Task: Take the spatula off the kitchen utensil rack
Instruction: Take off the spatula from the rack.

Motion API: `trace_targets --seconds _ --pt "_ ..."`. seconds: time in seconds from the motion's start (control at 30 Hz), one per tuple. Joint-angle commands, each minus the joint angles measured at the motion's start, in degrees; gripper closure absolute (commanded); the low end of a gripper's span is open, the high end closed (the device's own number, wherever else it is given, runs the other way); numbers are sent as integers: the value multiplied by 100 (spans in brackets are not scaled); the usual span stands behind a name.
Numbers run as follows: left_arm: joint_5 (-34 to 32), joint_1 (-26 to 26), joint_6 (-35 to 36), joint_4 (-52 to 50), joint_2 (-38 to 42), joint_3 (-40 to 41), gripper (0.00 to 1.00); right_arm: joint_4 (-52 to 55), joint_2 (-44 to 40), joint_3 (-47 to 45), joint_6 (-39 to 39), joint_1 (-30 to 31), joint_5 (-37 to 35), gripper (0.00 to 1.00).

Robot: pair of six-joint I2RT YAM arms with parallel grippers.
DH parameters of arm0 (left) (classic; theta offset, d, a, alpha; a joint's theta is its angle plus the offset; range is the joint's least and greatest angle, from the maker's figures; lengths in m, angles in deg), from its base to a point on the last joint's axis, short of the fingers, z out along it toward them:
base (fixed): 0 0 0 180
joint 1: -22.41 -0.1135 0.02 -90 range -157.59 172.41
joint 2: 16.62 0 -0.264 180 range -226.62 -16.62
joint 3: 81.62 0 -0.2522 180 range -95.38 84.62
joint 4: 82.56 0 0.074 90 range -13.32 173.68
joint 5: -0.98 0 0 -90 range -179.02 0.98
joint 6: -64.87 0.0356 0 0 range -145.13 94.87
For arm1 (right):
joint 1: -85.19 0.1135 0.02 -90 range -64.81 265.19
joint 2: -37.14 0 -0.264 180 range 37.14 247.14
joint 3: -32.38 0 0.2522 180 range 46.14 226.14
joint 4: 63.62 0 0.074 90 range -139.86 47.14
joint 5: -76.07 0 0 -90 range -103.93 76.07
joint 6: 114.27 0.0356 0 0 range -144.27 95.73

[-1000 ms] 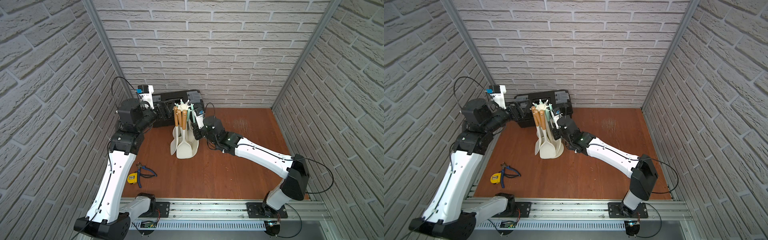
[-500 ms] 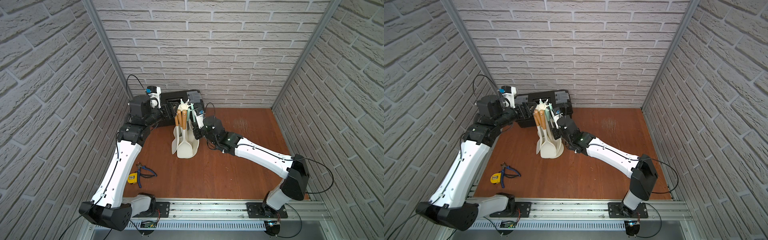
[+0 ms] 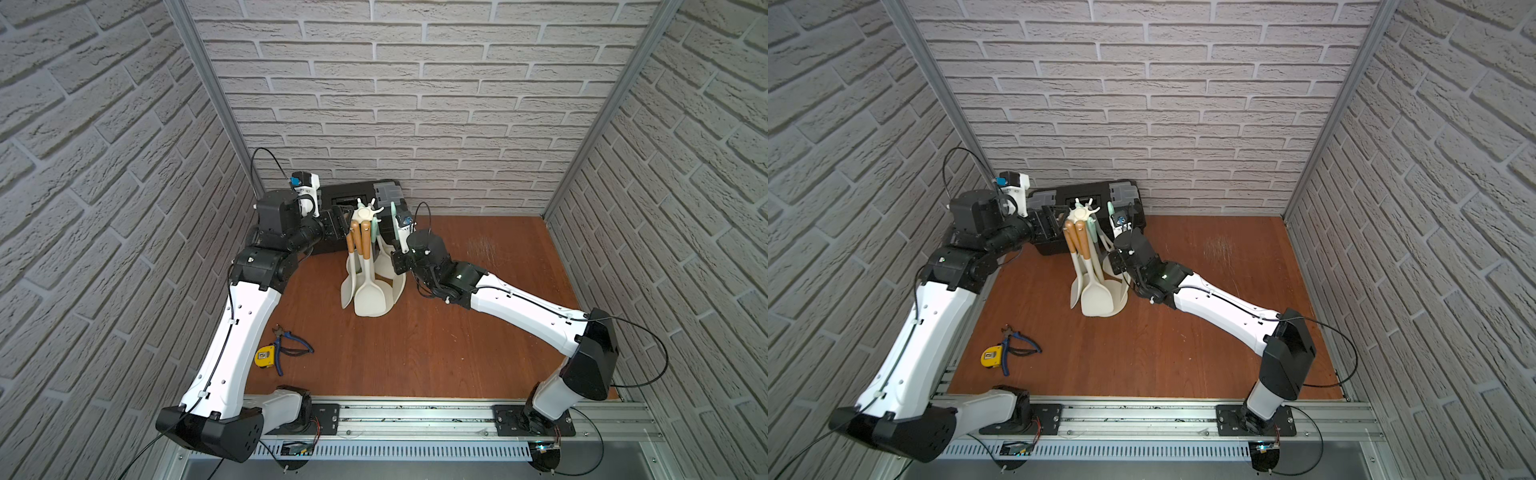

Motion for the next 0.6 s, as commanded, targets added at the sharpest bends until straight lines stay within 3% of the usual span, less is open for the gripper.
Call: trace_targets --seconds 0.0,0.3,0.57 --pt "-39 -29 120 -192 -5 -62 24 -63 -160 113 6 -66 -113 97" --pt "472 -30 76 195 68 -80 20 416 -448 -19 157 -423 1322 97" --pt "975 -44 336 180 419 -100 12 50 -1164 -1066 852 -1028 3079 97"
